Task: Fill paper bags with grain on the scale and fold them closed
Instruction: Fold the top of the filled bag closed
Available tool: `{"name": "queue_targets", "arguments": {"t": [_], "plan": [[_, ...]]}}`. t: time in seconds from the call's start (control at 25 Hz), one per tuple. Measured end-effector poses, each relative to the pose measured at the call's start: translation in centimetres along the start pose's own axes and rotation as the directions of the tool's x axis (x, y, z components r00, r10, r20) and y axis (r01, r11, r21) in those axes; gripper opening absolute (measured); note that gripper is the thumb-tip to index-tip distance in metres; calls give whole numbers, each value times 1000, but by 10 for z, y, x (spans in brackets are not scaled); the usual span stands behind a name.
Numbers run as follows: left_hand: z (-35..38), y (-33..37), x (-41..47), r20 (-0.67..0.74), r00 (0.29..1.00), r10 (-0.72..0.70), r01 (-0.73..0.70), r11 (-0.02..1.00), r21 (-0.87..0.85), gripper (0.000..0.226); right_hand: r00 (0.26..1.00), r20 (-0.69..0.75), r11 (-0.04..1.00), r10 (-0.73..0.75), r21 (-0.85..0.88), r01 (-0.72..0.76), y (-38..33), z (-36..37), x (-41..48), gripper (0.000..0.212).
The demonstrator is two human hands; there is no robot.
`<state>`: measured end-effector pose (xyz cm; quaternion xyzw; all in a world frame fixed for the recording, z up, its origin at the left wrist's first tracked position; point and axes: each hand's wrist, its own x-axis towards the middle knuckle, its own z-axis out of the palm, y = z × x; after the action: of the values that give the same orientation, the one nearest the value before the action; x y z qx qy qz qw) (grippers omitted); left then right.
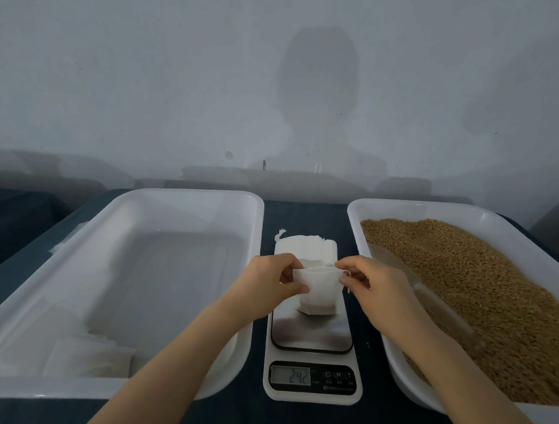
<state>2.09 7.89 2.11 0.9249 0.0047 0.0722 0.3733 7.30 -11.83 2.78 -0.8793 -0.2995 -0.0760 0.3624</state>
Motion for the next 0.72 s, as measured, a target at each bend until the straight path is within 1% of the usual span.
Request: {"name": "queue_targets", "arguments": {"t": [0.08, 0.2, 0.32, 0.36, 0.4, 0.44, 0.48, 0.56, 0.6, 0.72], "plan": [[0, 1, 0, -1, 1000, 3, -3, 1000, 14, 19, 1000, -11, 1000, -8, 5, 8, 0, 0, -1, 20], [0, 1, 0, -2, 1000, 2, -3, 1000, -11, 25, 996, -39, 997, -81, -1, 81, -1, -1, -2, 11], [2, 5, 2, 74, 997, -4, 7, 999, -36, 43, 983, -42, 984, -177, 12, 177, -4, -2, -4, 10], [4, 8, 4, 101, 995, -1, 3, 1000, -16, 44, 978, -49, 978, -205, 22, 206, -4, -2, -4, 10], [5, 10, 4, 119, 993, 20, -24, 999, 28, 36, 972, -59, 972, -229, 32, 231, -5, -2, -4, 11], [6, 13, 4, 129, 990, 59, -68, 996, 64, 21, 965, -73, 967, -250, 38, 253, -6, -2, -4, 11], [4, 18, 3, 131, 985, 108, -119, 990, 76, 19, 960, -95, 963, -262, 41, 267, -7, -2, -4, 12], [1, 26, 1, 101, 985, 143, -150, 986, 68, 42, 960, -153, 967, -236, 62, 247, -7, -4, -4, 13], [-4, 30, -1, 60, 990, 130, -133, 990, 49, 48, 964, -179, 974, -195, 83, 213, -6, -5, -4, 14], [-29, 37, -13, -110, 993, 46, -50, 998, -33, 51, 967, -242, 987, -81, 115, 111, -3, -6, -3, 17]]}}
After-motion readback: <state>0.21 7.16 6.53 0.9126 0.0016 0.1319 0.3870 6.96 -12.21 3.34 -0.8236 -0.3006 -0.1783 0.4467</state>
